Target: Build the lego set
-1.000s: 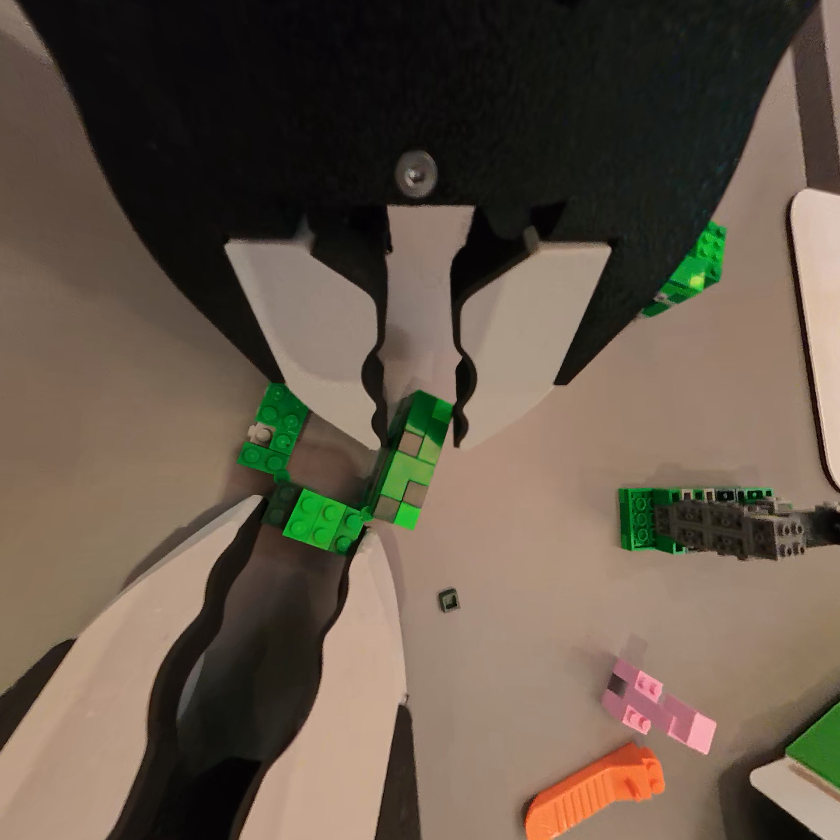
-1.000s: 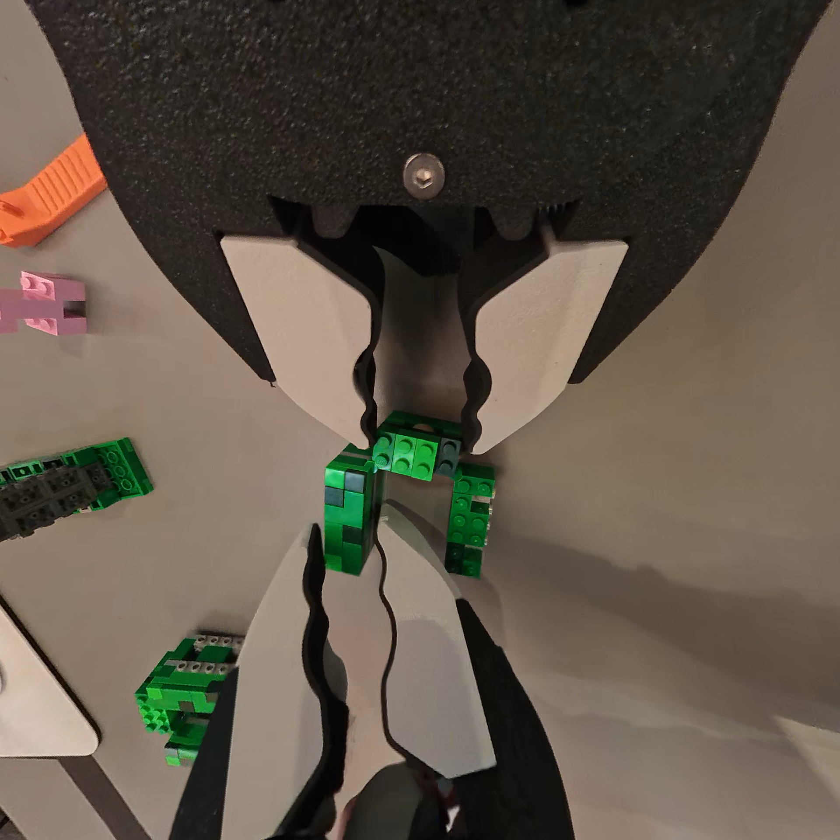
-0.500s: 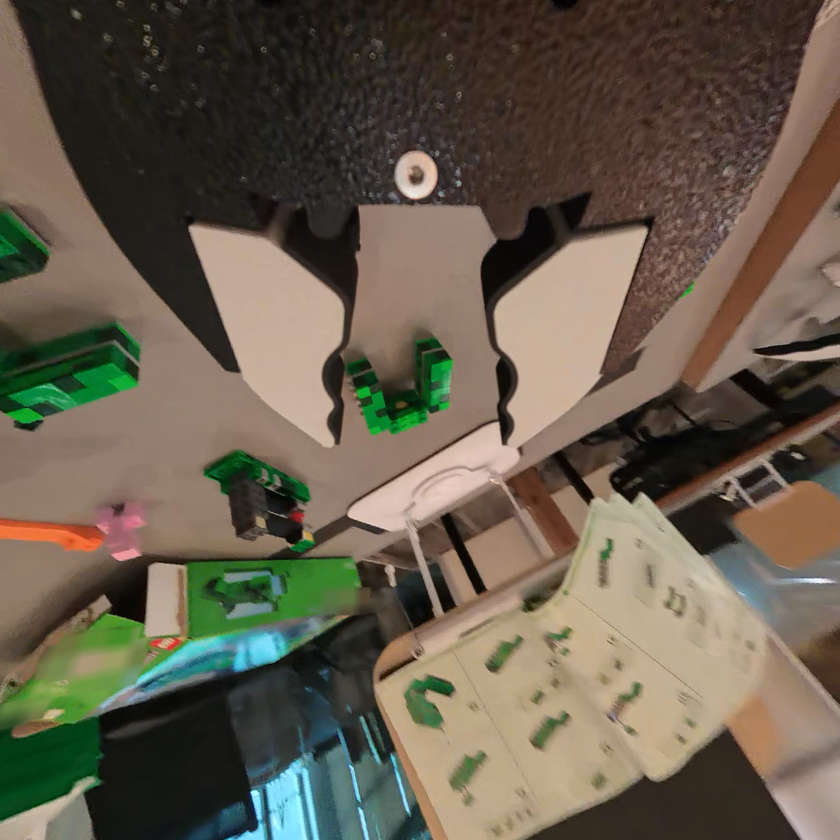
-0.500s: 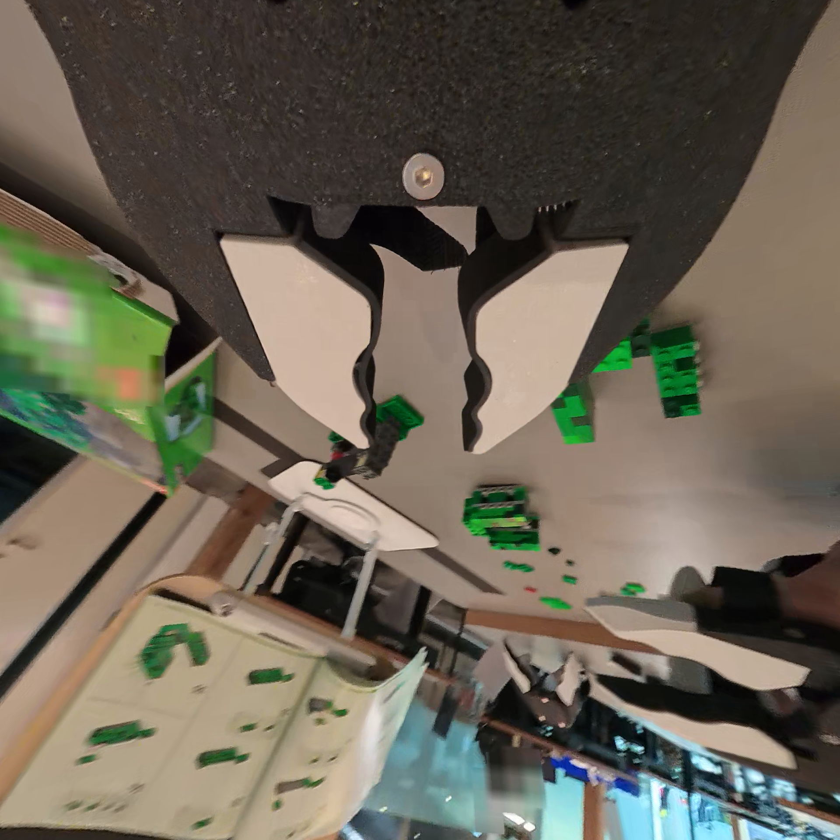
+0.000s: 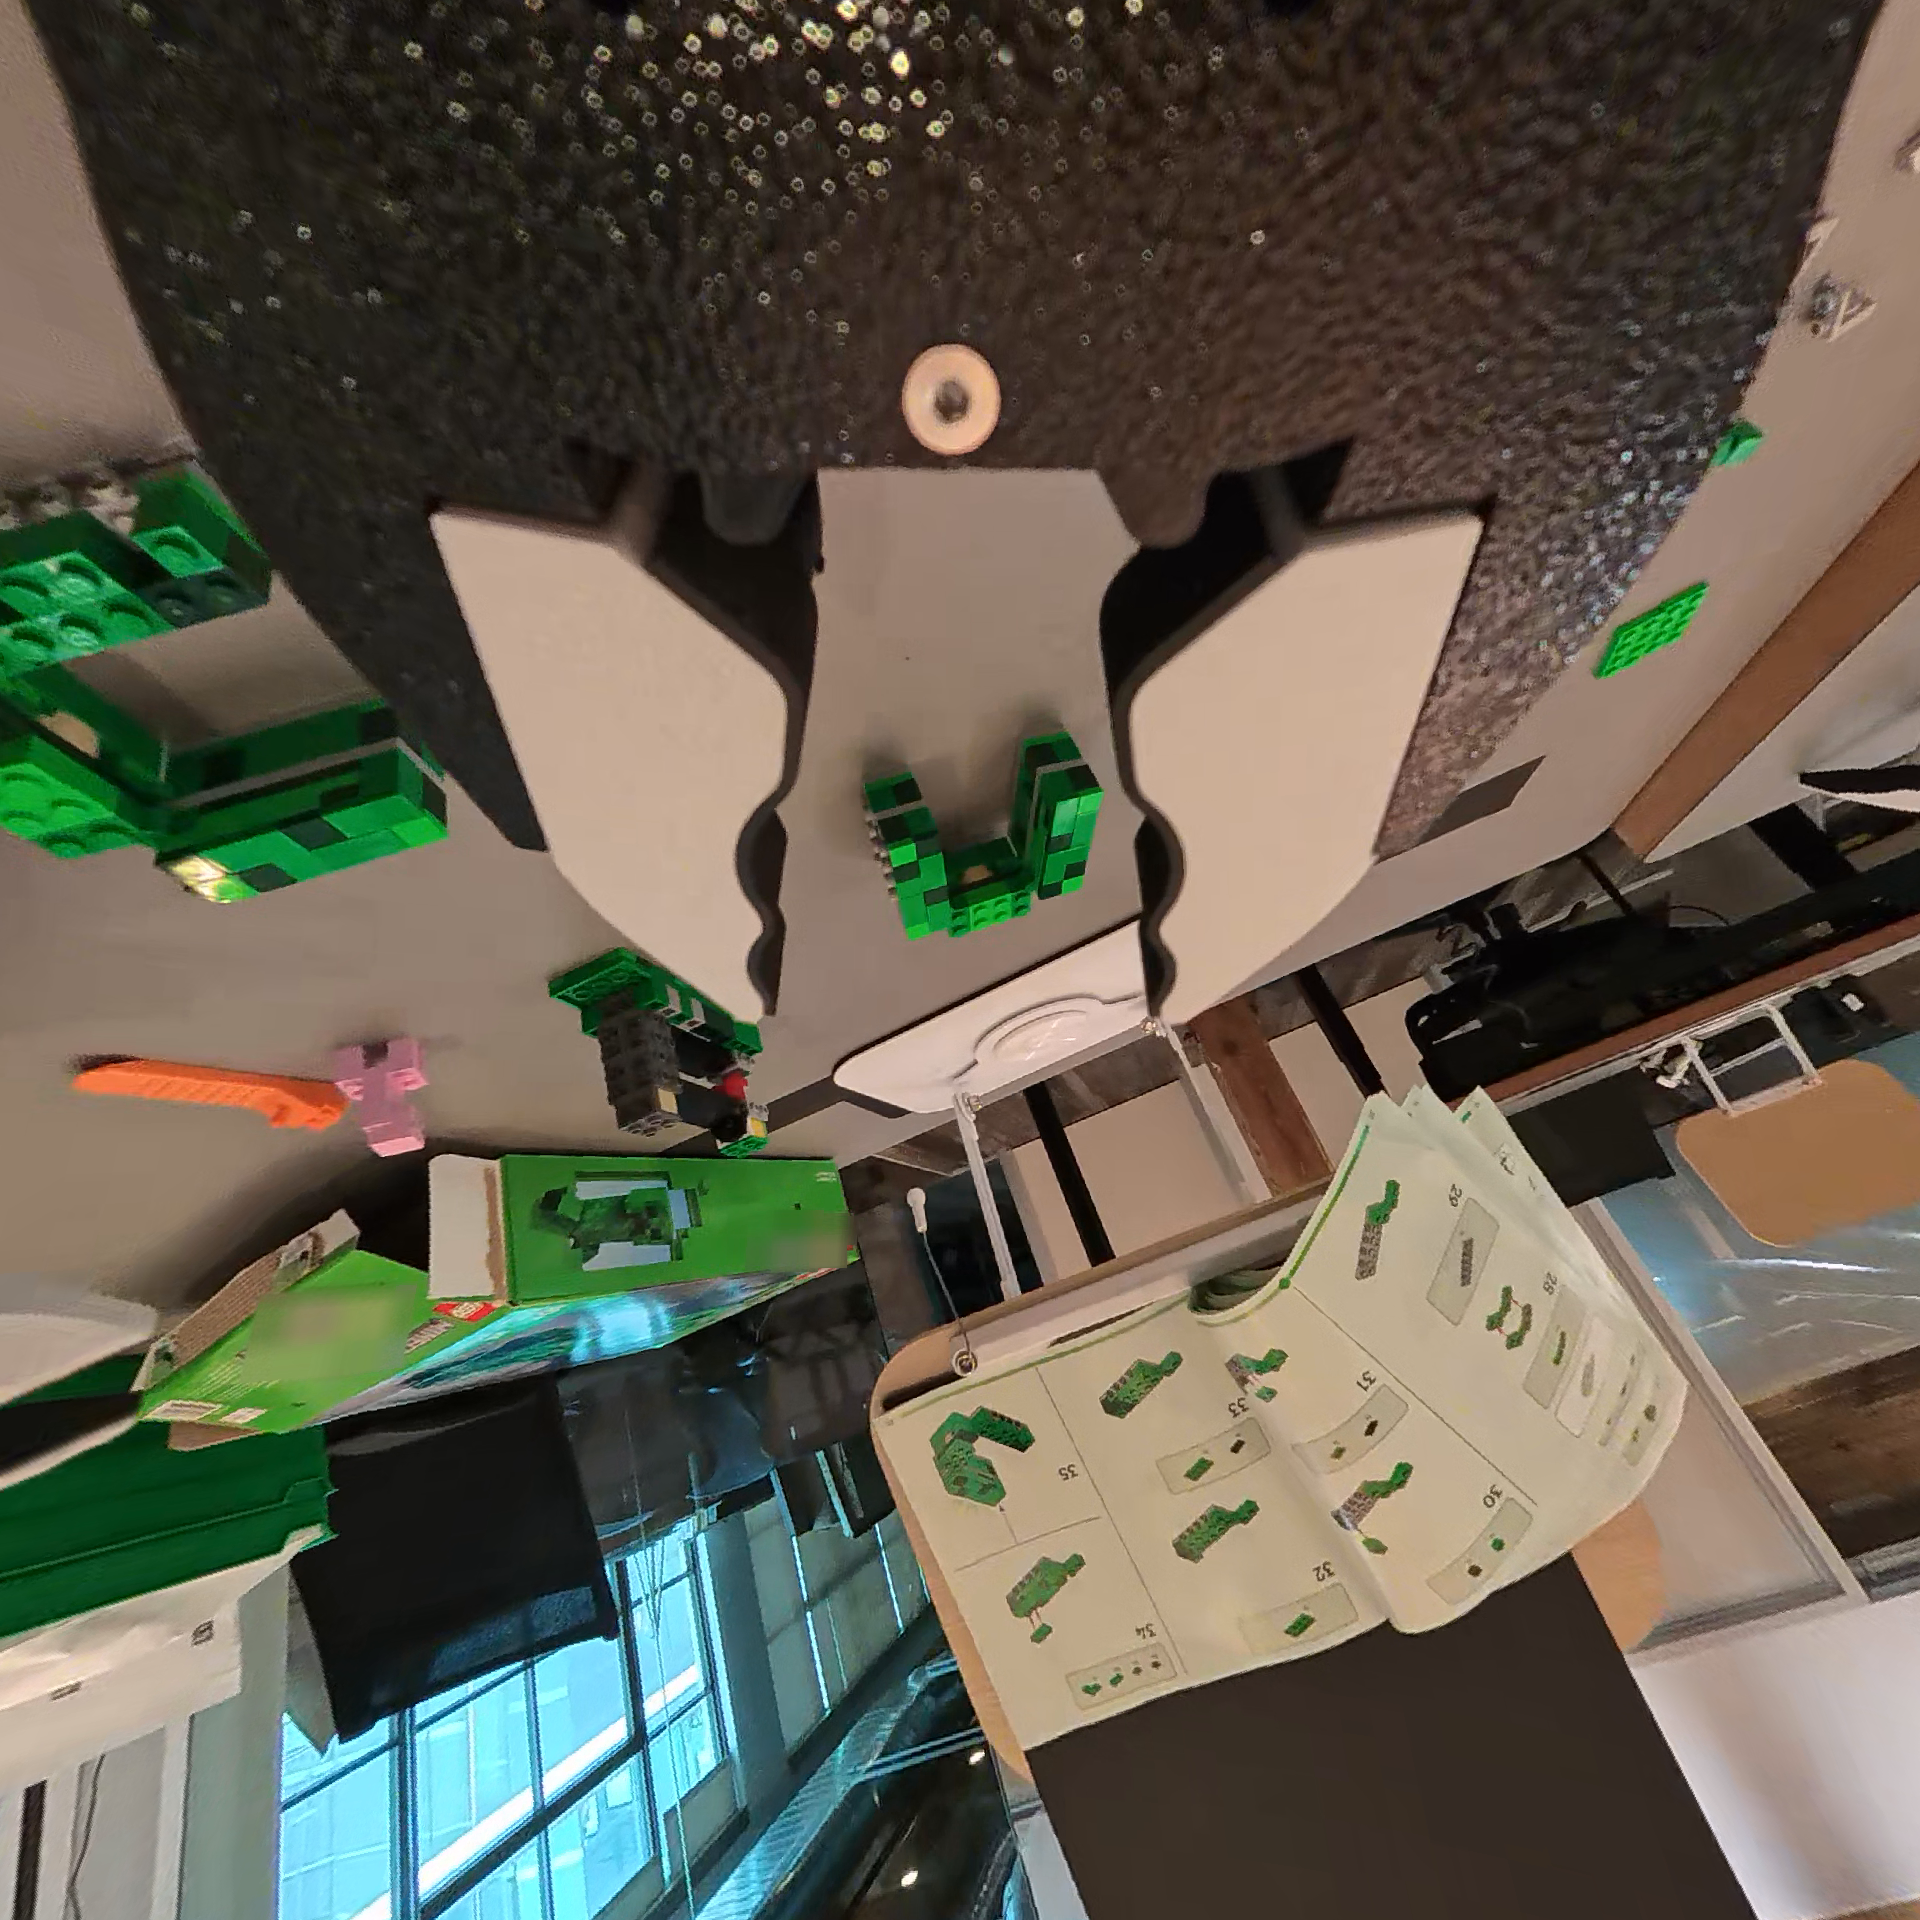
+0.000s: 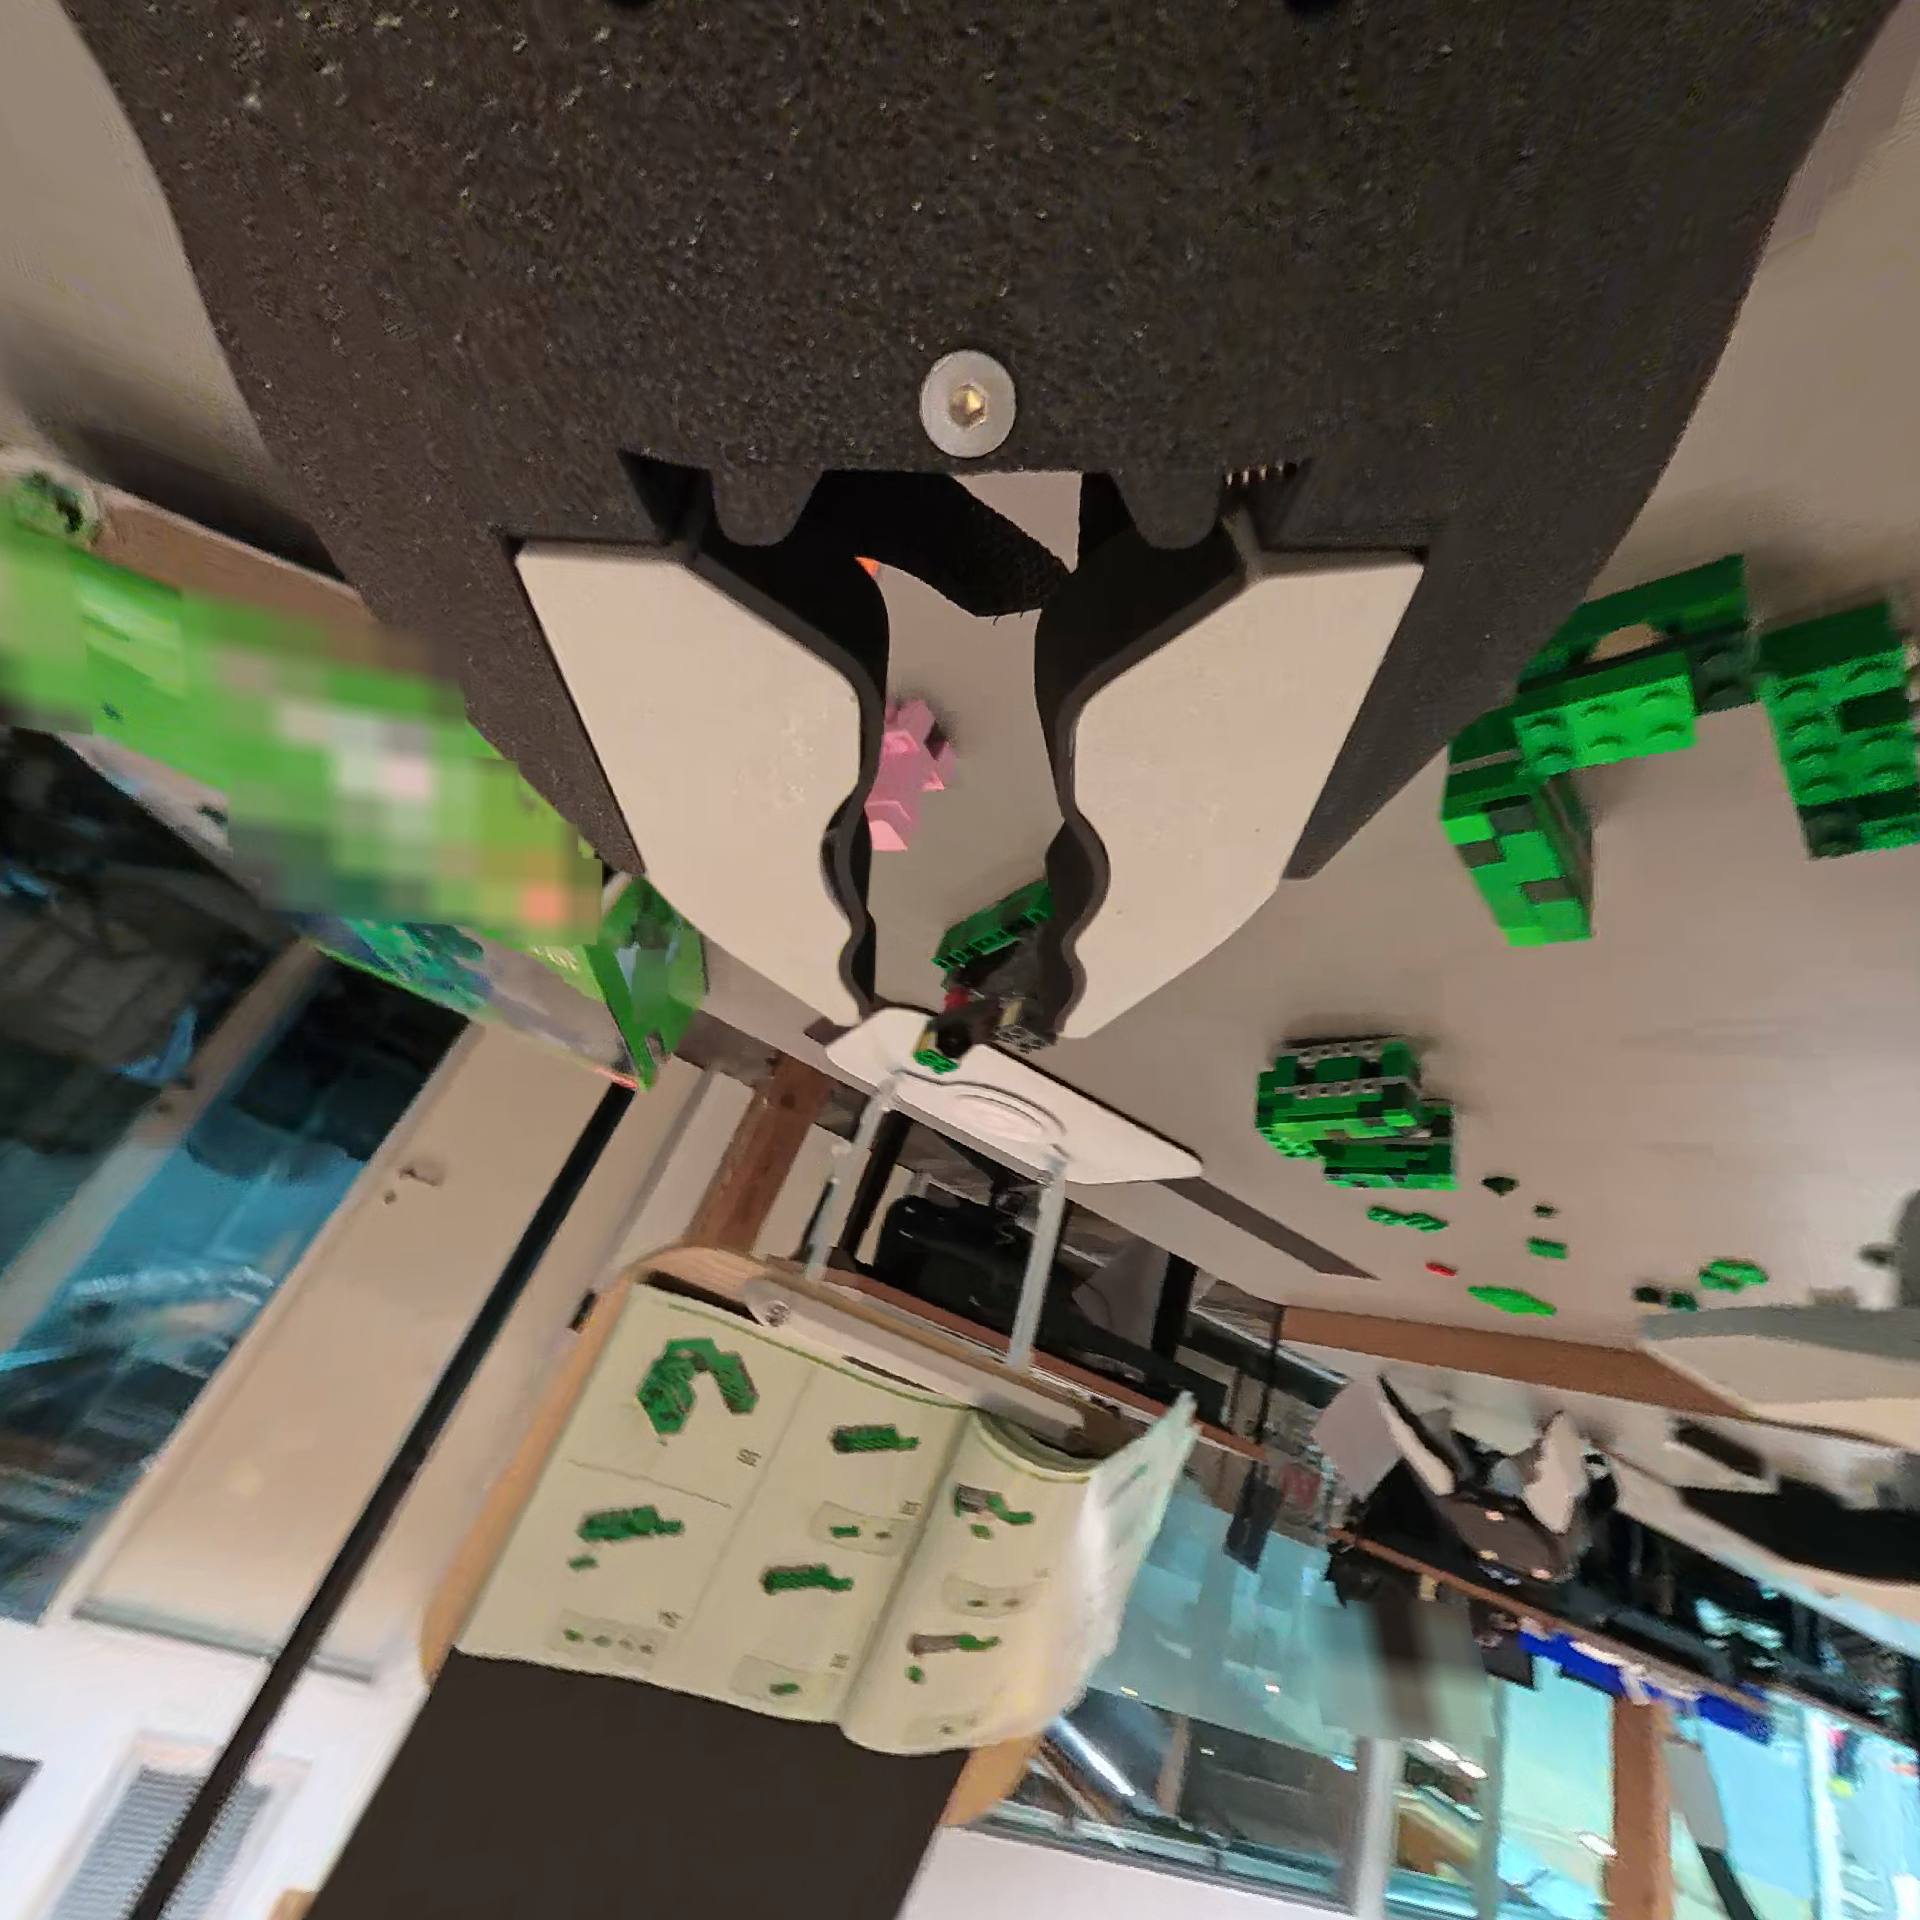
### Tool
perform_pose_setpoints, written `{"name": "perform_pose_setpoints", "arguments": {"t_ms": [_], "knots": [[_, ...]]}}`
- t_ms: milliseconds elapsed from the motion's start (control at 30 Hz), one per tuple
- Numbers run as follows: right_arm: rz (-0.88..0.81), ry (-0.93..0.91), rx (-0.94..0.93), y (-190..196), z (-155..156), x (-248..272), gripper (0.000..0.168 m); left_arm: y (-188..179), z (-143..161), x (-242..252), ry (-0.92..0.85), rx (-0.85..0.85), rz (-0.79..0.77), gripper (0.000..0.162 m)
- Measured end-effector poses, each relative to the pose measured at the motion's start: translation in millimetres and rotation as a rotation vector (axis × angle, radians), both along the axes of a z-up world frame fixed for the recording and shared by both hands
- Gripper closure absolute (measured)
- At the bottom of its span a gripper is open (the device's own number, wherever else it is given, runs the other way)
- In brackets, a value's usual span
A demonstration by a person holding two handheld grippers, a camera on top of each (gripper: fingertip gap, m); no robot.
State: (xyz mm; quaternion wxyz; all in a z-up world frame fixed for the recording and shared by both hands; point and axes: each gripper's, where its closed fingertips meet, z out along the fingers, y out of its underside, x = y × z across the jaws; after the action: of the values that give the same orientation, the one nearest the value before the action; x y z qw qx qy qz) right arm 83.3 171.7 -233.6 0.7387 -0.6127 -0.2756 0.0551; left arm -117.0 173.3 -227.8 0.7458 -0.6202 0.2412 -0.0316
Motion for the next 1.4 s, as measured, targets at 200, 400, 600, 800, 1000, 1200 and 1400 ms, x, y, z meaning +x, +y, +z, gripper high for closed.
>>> {"name": "perform_pose_setpoints", "arguments": {"t_ms": [200, 400, 600, 800, 1000, 1200, 1400], "knots": [[-0.099, 0.091, -0.003, 14.0, 2.6, 6.8, 0.139, -3.4, 3.6, 1.0, -0.031, 0.017, -0.032, 0.098], [-0.107, 0.109, 0.04, 27.4, 7.7, -7.0, 0.14, -0.2, 5.9, -2.5, -0.104, 0.011, -0.051, 0.098], [0.031, 0.141, 0.065, 39.7, 13.4, -34.4, 0.139, 23.3, 8.1, -3.3, -0.132, 0.027, -0.063, 0.099], [0.2, 0.183, 0.065, 45.4, 16.9, -61.3, 0.139, 48.9, 9.2, 16.4, -0.141, 0.029, -0.184, 0.117], [0.246, 0.183, 0.037, 40.9, 15.0, -66.2, 0.141, 42.3, 12.9, 23.6, -0.177, 0.037, -0.274, 0.123], [0.16, 0.174, 0.025, 45.5, 12.7, -54.1, 0.146, 39.3, 10.5, 20.9, -0.157, 0.028, -0.251, 0.121], [0.093, 0.156, 0.032, 52.1, 10.5, -48.8, 0.16, 43.3, 6.7, 14.9, -0.171, -0.007, -0.224, 0.121]]}}
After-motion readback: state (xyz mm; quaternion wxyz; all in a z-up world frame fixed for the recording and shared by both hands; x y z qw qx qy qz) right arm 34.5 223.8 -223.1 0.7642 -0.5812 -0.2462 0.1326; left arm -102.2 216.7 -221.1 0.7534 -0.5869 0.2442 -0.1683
